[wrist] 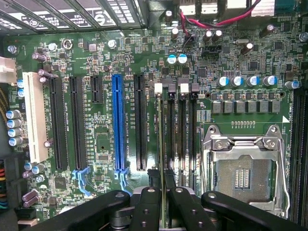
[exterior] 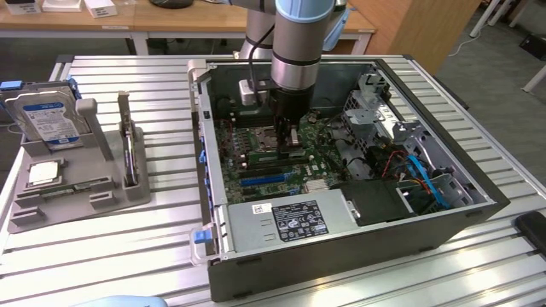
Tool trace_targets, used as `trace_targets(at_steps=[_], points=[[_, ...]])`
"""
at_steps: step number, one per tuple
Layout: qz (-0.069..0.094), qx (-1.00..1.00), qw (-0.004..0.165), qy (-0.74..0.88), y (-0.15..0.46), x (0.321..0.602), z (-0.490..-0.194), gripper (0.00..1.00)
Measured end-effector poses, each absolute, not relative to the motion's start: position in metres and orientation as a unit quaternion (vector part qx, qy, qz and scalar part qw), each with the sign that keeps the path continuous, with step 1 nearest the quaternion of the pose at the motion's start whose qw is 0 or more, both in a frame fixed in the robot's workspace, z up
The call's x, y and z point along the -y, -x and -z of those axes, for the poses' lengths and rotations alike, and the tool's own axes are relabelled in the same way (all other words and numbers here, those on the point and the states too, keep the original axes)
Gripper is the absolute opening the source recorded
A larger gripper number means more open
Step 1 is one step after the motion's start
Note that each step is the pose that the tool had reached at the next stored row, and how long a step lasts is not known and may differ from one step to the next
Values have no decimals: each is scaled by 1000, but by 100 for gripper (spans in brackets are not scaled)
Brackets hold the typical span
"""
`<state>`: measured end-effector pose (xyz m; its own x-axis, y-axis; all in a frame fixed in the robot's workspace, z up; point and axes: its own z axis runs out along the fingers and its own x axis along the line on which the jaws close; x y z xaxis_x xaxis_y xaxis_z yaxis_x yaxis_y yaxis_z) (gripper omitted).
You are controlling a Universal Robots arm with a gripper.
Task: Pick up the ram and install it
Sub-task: 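Insert the ram into the slot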
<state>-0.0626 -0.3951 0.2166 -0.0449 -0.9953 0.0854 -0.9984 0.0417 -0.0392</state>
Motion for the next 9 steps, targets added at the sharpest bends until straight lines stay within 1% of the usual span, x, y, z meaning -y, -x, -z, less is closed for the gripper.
trace_targets(at_steps=[9], points=[[-40,721,21,-691,60,395,-219,14]])
